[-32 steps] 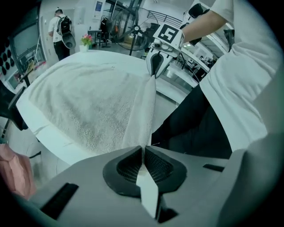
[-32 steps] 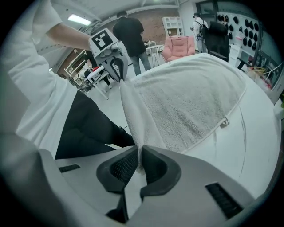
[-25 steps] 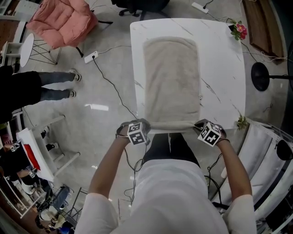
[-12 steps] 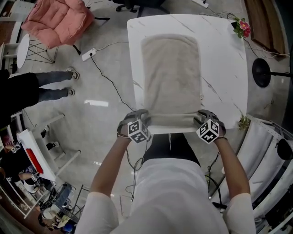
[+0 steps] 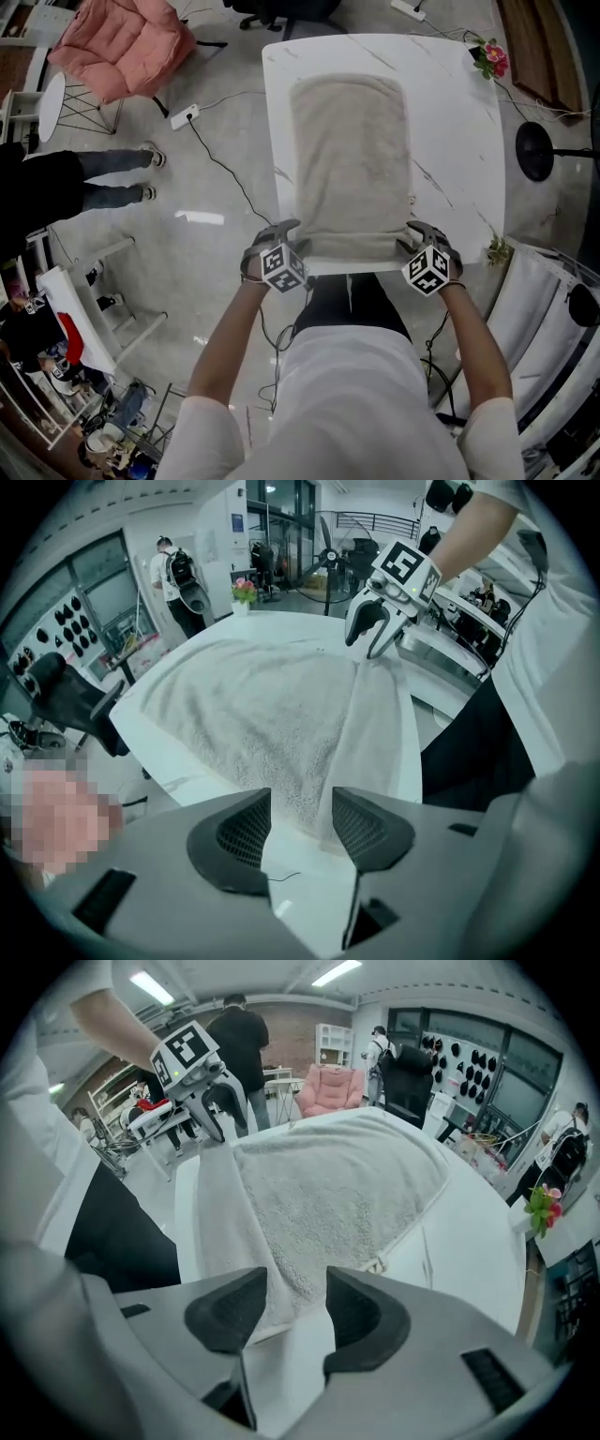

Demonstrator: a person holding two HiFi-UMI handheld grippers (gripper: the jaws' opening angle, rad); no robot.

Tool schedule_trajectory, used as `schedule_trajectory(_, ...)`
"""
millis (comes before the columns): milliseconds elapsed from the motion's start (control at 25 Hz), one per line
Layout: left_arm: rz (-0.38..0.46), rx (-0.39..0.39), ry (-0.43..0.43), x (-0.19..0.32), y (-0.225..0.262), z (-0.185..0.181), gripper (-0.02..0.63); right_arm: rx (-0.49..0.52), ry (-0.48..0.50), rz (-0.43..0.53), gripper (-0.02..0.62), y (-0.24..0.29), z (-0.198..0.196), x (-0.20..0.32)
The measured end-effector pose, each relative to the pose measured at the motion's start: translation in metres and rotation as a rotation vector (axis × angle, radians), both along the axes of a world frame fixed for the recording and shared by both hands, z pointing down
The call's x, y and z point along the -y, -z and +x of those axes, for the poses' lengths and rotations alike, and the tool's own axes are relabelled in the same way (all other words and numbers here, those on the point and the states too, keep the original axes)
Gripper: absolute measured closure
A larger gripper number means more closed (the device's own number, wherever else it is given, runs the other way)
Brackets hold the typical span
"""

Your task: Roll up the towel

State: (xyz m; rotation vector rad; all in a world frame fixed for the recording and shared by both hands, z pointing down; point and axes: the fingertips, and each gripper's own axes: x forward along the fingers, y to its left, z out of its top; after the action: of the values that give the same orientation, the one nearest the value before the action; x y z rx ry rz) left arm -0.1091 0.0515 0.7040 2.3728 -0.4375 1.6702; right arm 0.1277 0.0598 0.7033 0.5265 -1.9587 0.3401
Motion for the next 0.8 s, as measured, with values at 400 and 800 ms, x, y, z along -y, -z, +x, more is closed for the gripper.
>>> schedule_trajectory(400,0.013,-0.032,-0.080,-0.051,0.016,0.014,0.421,0.054,0.061,0.009,0.403,0.016,-0.015,-0.039)
schedule_trajectory(800,0.093,0.028,-0.038,-0.069,-0.022,0.007,0.448,-0.014,0.145,0.001,0.410,-0.013,-0.015,-0.071)
